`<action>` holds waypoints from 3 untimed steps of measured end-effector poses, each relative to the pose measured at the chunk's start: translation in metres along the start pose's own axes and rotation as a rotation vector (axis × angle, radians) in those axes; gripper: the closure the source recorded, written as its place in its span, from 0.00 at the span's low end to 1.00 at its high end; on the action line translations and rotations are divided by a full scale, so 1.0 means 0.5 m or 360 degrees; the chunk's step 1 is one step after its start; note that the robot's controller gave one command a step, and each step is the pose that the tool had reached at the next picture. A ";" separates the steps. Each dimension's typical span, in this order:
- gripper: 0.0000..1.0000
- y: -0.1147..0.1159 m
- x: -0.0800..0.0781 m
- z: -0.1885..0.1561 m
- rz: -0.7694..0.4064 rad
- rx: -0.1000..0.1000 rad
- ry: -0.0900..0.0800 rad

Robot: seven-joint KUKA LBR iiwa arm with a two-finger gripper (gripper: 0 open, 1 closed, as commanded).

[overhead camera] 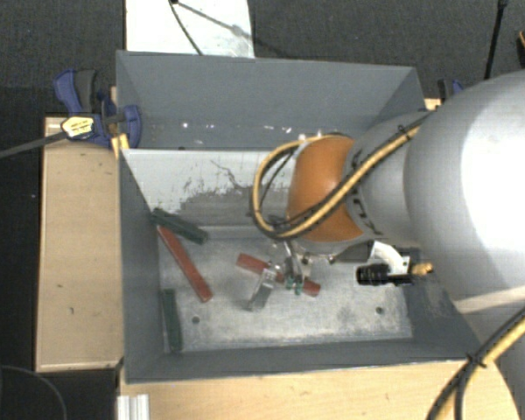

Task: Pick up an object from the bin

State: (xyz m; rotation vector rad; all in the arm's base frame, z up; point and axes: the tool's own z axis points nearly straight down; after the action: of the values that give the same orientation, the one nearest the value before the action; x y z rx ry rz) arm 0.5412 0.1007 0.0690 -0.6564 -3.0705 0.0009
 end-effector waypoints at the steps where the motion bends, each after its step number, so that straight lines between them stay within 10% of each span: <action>1: 0.00 0.000 0.000 0.000 -0.0006 0.0000 0.0000; 2: 1.00 0.000 -0.001 -0.001 -0.0011 0.0000 -0.0001; 3: 1.00 0.002 -0.004 -0.110 -0.0024 -0.0009 -0.0012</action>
Offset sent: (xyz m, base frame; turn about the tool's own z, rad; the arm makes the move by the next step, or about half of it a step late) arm 0.0000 0.0000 0.0000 0.0000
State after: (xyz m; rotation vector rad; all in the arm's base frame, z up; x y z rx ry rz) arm 0.5433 0.1009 0.1241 -0.6348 -3.0835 -0.0049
